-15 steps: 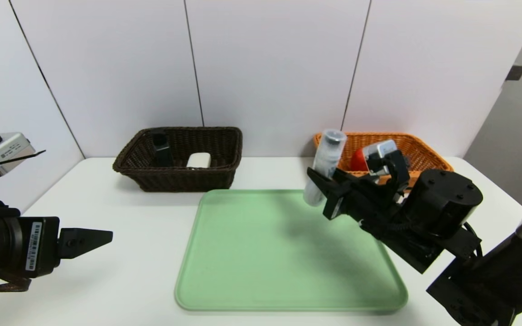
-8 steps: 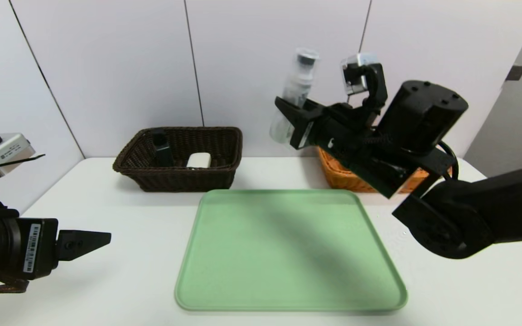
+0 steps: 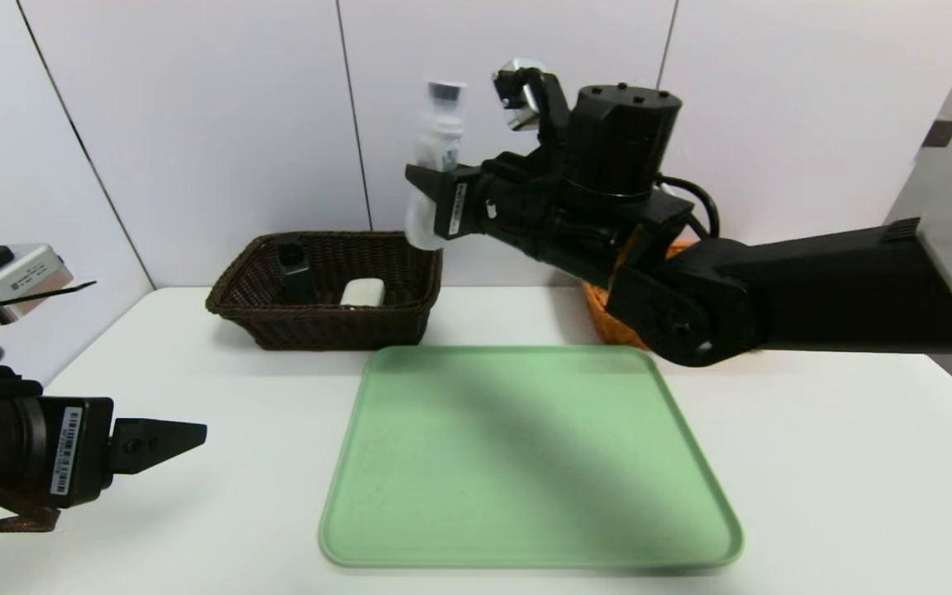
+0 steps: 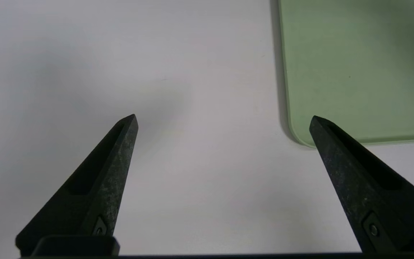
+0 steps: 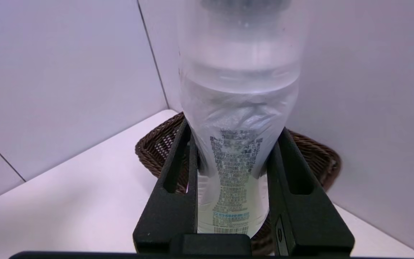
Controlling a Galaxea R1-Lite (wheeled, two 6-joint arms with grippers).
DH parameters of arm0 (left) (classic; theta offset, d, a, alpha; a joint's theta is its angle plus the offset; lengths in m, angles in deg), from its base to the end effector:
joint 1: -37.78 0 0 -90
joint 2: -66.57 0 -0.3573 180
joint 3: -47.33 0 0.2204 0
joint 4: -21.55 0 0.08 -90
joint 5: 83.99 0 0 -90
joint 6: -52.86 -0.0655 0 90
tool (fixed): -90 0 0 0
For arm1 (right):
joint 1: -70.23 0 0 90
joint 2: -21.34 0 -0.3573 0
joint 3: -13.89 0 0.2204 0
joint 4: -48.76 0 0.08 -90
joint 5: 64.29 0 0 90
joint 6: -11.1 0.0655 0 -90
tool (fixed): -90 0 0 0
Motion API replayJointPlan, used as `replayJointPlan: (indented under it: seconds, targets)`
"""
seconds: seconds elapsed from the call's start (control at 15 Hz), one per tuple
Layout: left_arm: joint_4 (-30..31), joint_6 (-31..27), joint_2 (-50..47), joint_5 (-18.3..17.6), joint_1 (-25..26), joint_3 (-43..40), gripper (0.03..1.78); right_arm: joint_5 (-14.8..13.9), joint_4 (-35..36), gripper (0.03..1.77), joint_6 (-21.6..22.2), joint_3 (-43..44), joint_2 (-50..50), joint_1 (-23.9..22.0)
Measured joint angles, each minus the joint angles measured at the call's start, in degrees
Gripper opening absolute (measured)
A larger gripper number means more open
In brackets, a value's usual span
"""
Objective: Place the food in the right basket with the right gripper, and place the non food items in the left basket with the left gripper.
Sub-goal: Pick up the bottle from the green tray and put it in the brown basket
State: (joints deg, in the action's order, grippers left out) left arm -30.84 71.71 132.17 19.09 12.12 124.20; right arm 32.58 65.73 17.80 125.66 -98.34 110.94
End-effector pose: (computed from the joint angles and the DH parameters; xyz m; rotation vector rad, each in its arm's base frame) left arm 0.1659 -0.0632 0.2739 -0.0766 0.7020 -0.0959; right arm 0.4030 0.3571 0.3029 0.1573 -0.1071 0.8372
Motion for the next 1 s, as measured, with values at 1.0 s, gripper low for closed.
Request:
replayJointPlan:
  seconds: [1.0]
  targets:
    - [0.2, 0.0, 1.4, -0.4, 0.0, -0.2, 1.69, 0.1, -1.0, 0.53, -0.2, 20.1, -20.9, -1.0]
